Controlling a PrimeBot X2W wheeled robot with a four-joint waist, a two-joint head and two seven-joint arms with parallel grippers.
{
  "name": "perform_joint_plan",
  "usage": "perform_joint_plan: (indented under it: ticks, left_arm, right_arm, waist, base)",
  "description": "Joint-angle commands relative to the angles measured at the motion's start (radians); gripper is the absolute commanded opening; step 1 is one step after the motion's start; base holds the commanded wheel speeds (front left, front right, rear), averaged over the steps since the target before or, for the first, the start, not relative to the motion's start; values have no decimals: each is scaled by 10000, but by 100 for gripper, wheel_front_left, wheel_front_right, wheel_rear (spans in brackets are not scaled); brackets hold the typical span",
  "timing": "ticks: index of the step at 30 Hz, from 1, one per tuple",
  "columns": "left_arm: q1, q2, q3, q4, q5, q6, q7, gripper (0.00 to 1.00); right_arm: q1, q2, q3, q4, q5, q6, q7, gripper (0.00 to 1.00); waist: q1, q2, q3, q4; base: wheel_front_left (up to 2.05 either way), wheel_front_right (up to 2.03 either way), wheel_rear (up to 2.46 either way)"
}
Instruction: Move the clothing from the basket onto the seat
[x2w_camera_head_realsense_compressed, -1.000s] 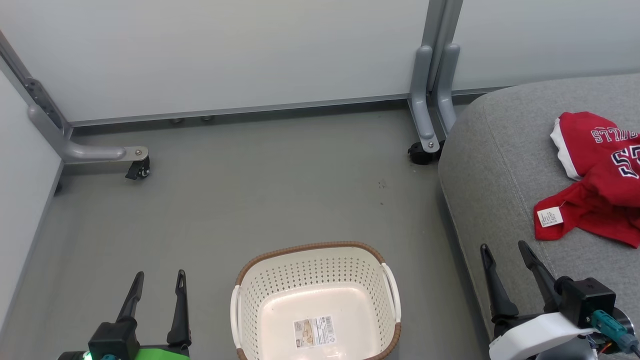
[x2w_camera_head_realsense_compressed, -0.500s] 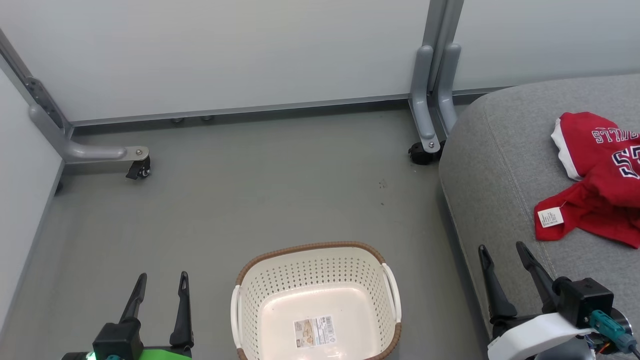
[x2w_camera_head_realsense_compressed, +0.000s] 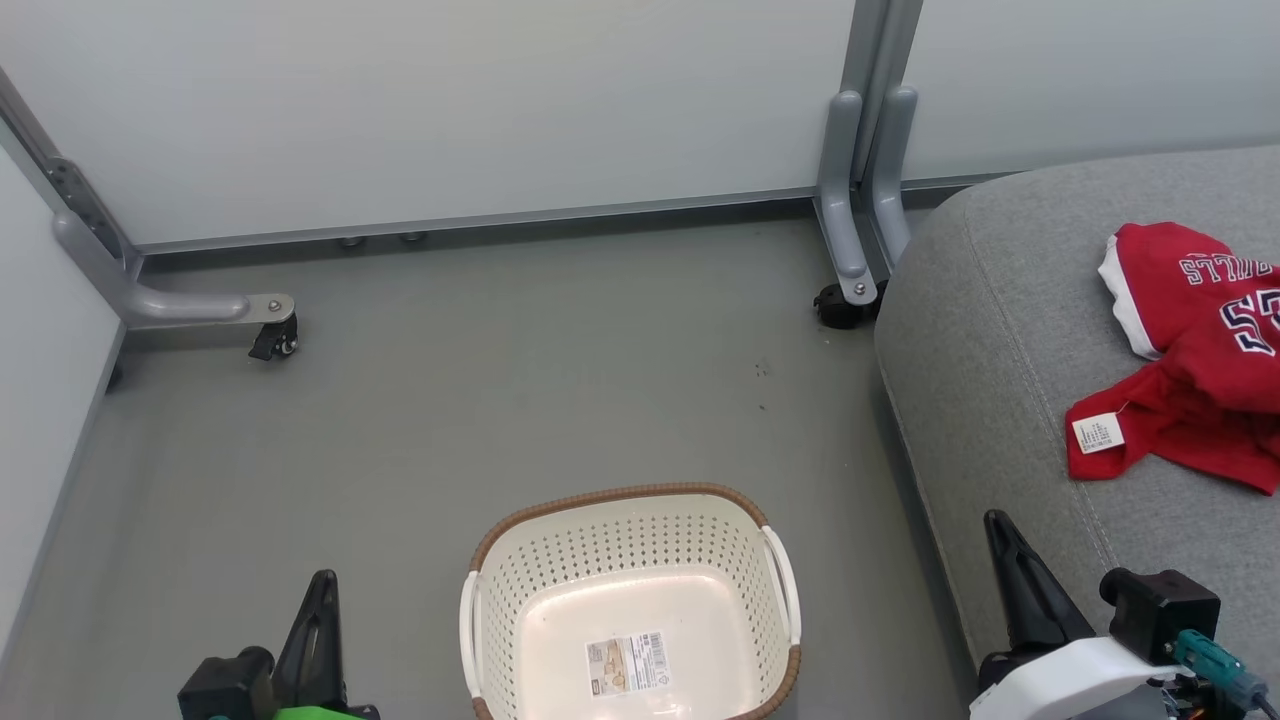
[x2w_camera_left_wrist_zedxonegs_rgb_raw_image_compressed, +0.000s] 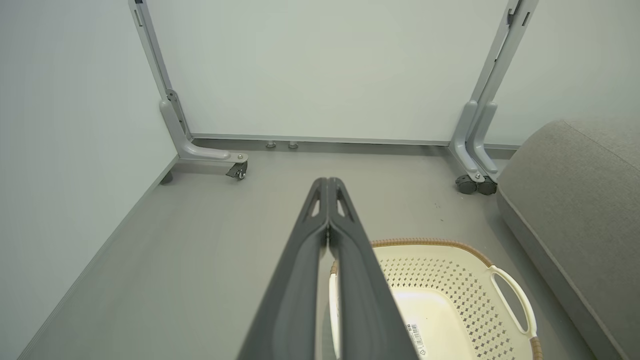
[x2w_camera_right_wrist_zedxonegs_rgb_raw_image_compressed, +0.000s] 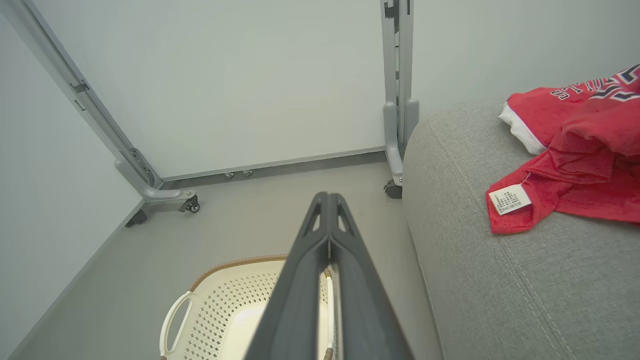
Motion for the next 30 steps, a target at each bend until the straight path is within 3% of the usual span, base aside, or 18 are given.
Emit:
perform_joint_plan:
  ticks: [1,30]
  left_arm:
    - [-180,26,120,-109,-496,-63,104,0]
    - [-843,-188,733,-106,-5259,-417,1329,0]
  right_arm:
    - [-120,-66,0,-74,543,0,21,0]
    - [-1085,-347,-134,947,5653,0,356,0]
  waist:
    - [0,0,0,6]
    - [0,0,-14,81]
  base:
    - [0,0,0]
    - [0,0,0]
